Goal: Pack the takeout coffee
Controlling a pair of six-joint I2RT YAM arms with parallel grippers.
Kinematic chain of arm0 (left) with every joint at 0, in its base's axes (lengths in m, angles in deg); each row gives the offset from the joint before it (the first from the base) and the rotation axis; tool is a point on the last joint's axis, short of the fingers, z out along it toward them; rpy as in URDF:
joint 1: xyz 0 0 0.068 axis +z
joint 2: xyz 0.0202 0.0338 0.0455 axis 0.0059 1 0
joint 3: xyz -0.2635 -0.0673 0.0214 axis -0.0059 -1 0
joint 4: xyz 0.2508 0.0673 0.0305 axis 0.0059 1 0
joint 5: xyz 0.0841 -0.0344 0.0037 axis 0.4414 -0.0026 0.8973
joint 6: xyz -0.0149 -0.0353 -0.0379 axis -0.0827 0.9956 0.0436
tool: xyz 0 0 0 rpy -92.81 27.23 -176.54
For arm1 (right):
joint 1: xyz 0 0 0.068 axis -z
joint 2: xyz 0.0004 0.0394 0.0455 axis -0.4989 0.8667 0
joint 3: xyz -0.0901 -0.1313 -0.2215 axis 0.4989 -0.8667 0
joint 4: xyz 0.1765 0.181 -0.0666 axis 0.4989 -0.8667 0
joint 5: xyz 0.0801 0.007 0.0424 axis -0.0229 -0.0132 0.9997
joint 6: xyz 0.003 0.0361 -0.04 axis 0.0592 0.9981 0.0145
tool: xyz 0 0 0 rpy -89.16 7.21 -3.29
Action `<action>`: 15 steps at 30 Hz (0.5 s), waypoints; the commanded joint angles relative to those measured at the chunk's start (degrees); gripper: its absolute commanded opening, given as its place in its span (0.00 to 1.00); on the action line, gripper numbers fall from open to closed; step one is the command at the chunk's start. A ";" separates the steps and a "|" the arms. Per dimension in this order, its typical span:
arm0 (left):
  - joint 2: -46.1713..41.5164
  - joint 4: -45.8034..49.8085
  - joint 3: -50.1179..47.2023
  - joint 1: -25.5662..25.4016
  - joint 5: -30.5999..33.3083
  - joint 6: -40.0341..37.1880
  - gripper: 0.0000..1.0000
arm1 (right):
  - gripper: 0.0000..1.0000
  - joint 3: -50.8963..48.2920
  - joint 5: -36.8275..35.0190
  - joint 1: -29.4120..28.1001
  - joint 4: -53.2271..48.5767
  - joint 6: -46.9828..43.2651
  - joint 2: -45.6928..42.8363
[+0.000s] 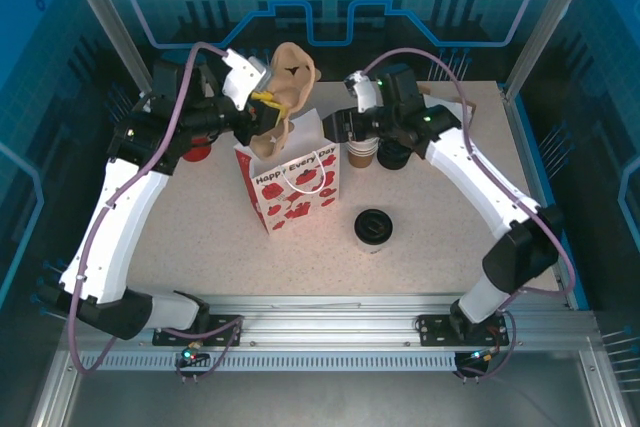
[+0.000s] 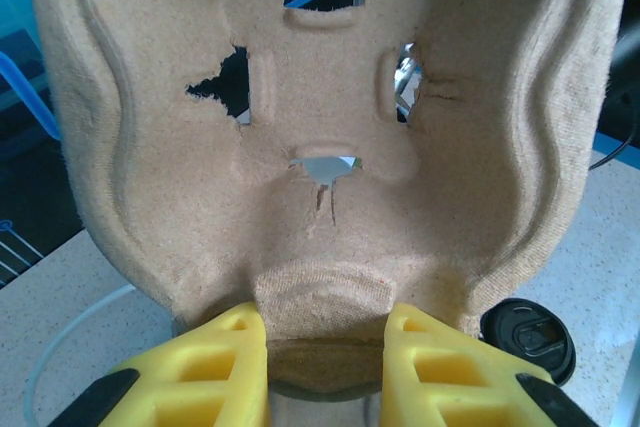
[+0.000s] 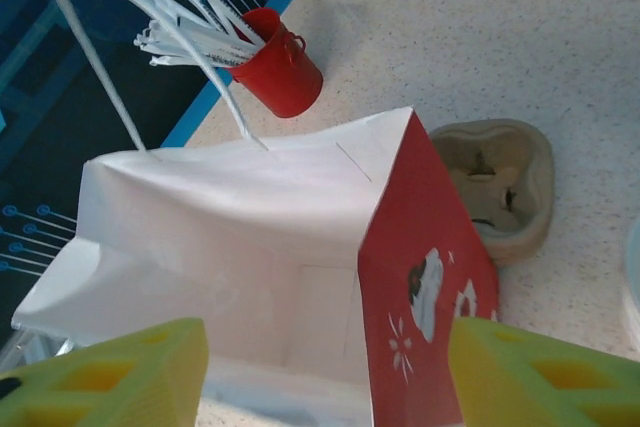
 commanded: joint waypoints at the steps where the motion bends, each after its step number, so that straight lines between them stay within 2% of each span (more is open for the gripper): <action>1: -0.61 -3.27 -1.61 0.86 -2.17 1.57 0.24 | 0.60 4.48 0.84 -1.29 -2.75 -1.13 3.49; 9: -0.39 -4.87 -3.81 1.13 -2.76 1.62 0.24 | 0.37 9.03 -5.24 -2.95 -7.06 -3.81 7.98; 15: 0.59 -7.21 -5.55 1.09 -4.41 1.11 0.24 | 0.25 9.28 -7.55 -3.00 -7.10 -4.08 7.96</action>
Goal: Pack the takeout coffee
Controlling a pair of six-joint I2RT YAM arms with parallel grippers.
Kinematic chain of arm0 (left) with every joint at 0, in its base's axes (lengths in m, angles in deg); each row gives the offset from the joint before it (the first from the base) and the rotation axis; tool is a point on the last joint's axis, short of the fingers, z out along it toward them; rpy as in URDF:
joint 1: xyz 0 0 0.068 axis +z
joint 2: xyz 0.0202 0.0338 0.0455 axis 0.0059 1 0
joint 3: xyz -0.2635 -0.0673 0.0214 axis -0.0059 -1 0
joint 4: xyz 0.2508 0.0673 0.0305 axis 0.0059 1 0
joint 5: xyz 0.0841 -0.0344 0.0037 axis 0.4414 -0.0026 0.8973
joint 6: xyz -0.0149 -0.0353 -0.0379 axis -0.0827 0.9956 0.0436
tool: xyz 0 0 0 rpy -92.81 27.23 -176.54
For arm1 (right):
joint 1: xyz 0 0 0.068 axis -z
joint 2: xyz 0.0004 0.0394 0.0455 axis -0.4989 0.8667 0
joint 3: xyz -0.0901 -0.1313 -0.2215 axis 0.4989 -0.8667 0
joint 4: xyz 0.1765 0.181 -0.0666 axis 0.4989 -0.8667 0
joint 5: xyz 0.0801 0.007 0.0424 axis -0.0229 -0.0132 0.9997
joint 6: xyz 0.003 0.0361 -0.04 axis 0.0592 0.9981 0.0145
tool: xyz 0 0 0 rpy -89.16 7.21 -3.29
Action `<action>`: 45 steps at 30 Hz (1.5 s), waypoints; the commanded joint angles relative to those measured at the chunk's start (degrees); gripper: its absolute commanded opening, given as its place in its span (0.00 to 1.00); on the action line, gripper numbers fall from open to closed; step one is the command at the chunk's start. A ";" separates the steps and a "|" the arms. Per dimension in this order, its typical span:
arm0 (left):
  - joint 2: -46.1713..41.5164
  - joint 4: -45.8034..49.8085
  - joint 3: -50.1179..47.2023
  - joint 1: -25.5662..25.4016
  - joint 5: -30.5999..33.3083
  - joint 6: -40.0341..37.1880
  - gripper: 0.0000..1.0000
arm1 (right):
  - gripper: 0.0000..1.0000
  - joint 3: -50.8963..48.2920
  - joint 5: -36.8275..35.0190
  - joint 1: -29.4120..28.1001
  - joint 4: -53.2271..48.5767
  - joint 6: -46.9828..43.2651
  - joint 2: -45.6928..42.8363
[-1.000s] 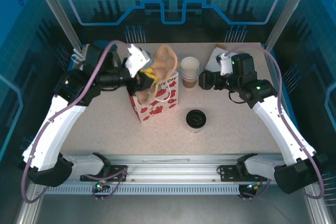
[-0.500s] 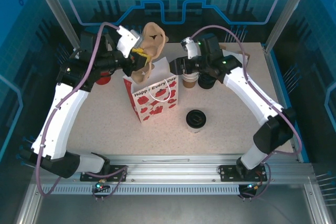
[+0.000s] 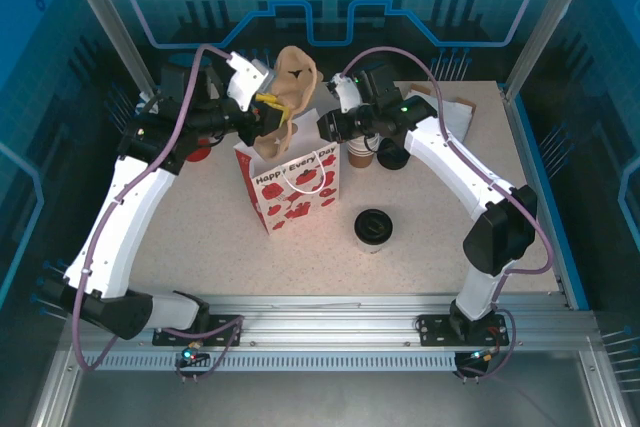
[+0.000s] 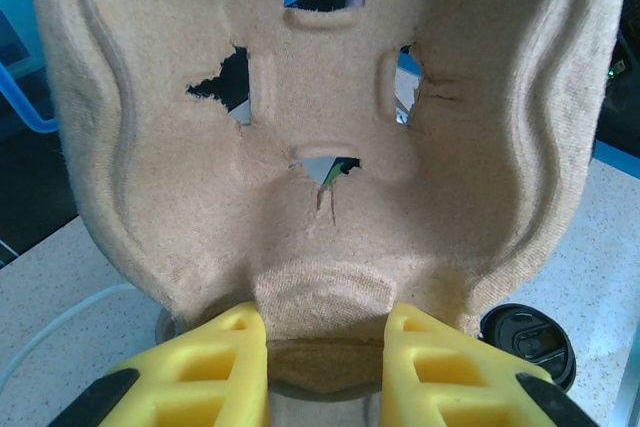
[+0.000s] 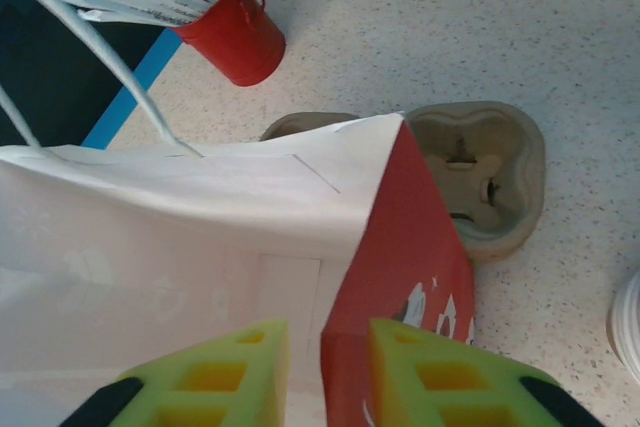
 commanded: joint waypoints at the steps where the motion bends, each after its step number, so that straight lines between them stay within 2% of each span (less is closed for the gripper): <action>1: 0.76 -3.02 -1.06 0.49 -2.20 -0.54 0.24 | 0.23 2.04 -1.78 -0.57 -1.46 -0.65 0.40; 9: 2.35 -2.37 -2.81 0.62 -1.24 -4.11 0.23 | 0.12 2.22 -3.00 -0.59 -1.37 -0.22 0.38; 14: 3.41 -1.39 -2.84 0.92 -1.07 -5.60 0.23 | 0.10 2.19 -3.03 -0.52 -1.11 0.12 0.35; 45: 5.58 0.51 -5.33 2.75 -2.94 -9.08 0.21 | 0.08 2.26 -2.68 -0.50 -1.31 0.06 0.18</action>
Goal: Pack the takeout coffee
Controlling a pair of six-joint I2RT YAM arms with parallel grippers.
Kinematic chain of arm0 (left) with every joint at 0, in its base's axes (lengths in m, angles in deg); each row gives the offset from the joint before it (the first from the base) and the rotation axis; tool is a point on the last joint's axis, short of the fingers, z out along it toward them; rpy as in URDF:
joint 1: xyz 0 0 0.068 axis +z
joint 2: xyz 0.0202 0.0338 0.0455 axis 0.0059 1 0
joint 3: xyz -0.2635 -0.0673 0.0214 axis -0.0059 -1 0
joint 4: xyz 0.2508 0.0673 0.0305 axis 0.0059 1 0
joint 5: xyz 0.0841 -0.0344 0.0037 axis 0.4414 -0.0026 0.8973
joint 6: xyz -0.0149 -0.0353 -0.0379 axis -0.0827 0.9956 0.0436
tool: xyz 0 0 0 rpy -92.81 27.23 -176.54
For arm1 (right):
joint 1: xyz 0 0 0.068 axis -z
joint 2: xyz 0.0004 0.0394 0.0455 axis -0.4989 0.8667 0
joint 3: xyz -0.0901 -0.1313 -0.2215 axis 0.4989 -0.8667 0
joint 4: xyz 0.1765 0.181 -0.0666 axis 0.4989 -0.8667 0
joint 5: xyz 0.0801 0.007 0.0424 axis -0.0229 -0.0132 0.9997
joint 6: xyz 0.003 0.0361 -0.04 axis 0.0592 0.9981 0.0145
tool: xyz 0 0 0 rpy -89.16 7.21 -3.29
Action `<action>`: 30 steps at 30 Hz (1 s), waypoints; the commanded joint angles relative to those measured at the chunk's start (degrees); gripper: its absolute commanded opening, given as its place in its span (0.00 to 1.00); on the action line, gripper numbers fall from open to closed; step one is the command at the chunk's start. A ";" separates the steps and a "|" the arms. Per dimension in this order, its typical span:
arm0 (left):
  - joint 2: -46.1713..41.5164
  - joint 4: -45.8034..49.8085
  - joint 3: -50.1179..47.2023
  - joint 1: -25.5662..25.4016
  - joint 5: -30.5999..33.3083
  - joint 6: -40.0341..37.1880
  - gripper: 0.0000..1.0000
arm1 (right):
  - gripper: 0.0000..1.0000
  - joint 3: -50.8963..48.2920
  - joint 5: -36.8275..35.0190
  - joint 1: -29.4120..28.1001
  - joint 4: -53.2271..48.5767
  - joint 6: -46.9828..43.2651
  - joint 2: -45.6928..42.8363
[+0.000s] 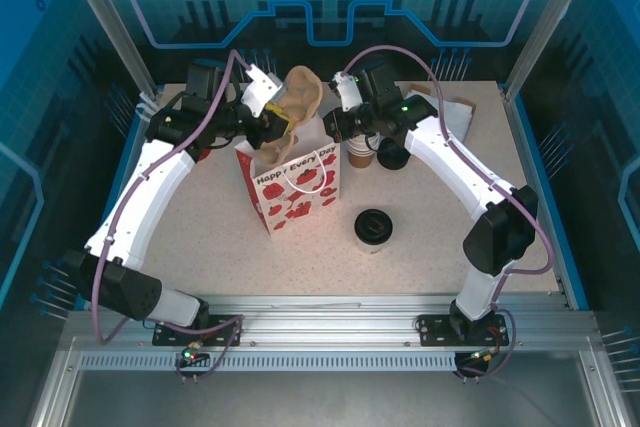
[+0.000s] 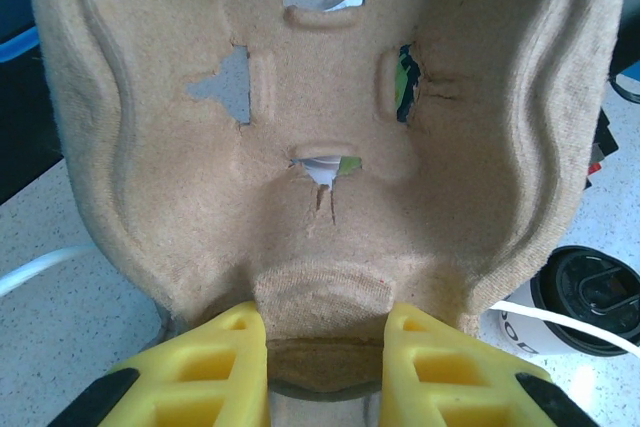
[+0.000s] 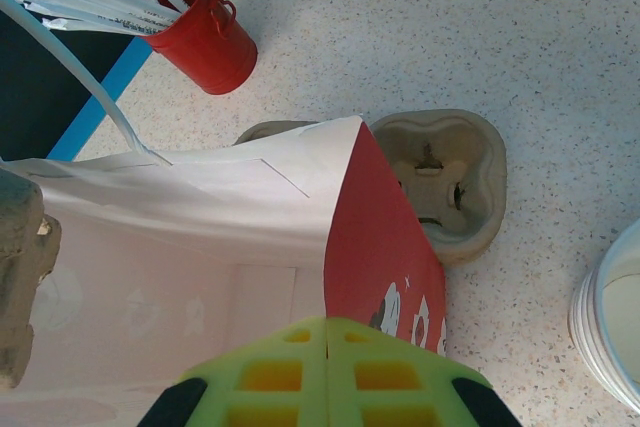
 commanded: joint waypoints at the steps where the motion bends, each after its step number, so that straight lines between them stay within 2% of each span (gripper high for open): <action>1: -0.04 1.93 -0.29 0.76 -1.58 -2.13 0.21 | 0.08 1.74 0.22 -0.50 -0.90 0.31 0.19; 30: 2.43 15.43 1.99 0.77 3.70 -6.44 0.19 | 0.07 1.40 -0.31 0.56 0.87 3.73 -0.11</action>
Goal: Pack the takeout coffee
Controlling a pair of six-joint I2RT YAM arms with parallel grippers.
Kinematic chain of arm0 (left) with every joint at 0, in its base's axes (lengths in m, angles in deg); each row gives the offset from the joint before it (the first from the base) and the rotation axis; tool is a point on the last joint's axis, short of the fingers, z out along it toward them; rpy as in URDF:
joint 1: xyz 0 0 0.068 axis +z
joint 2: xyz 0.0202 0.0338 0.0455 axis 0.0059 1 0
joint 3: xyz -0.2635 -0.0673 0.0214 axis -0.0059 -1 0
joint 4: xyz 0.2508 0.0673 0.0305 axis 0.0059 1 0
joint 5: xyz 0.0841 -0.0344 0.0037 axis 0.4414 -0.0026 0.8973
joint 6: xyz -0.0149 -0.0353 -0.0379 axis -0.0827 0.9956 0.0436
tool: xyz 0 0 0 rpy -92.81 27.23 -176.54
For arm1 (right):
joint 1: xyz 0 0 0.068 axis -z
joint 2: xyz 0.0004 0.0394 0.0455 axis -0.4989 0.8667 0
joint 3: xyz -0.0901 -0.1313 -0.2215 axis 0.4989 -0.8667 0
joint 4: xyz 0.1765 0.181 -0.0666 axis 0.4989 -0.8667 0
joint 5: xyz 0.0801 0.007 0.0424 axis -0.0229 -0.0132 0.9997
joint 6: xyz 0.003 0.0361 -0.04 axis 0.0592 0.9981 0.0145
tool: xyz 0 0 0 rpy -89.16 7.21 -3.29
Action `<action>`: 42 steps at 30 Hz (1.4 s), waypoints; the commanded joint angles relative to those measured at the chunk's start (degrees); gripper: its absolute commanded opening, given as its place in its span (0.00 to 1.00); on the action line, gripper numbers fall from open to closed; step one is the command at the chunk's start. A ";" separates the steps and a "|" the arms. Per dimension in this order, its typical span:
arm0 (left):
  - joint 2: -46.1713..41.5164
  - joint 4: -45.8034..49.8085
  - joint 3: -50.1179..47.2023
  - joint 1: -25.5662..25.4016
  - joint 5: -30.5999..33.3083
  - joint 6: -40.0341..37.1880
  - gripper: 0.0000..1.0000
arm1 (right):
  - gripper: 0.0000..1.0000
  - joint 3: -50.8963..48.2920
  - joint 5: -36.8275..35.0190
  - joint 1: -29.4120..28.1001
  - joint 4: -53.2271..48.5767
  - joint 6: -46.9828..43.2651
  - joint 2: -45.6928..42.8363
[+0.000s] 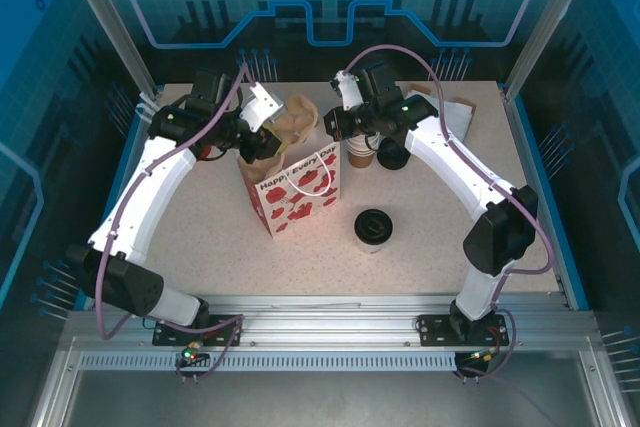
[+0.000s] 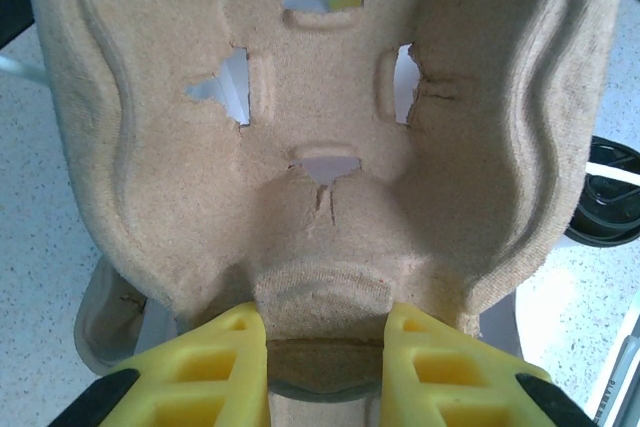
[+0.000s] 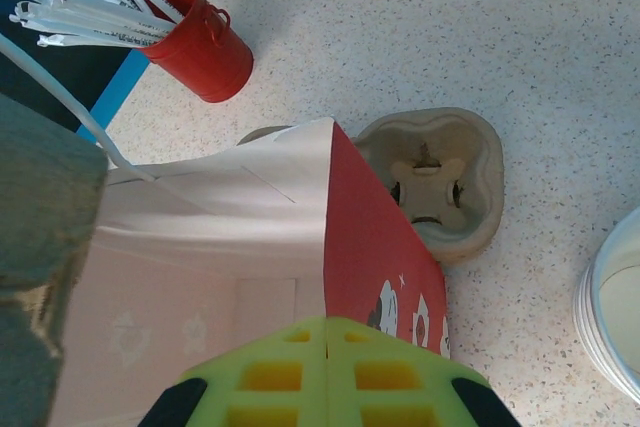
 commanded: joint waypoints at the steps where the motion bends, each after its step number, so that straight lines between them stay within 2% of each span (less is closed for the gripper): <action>1: 1.18 3.06 2.03 0.07 1.15 -1.50 0.19 | 0.08 1.34 0.09 0.40 0.71 1.23 -0.12; 23: 5.42 7.73 3.83 -3.49 8.12 -5.18 0.19 | 0.08 0.17 0.39 0.66 1.76 1.70 -0.64; 42: 7.75 10.38 5.87 -5.60 11.16 -6.58 0.19 | 0.09 -0.23 1.10 0.40 1.86 1.08 -1.16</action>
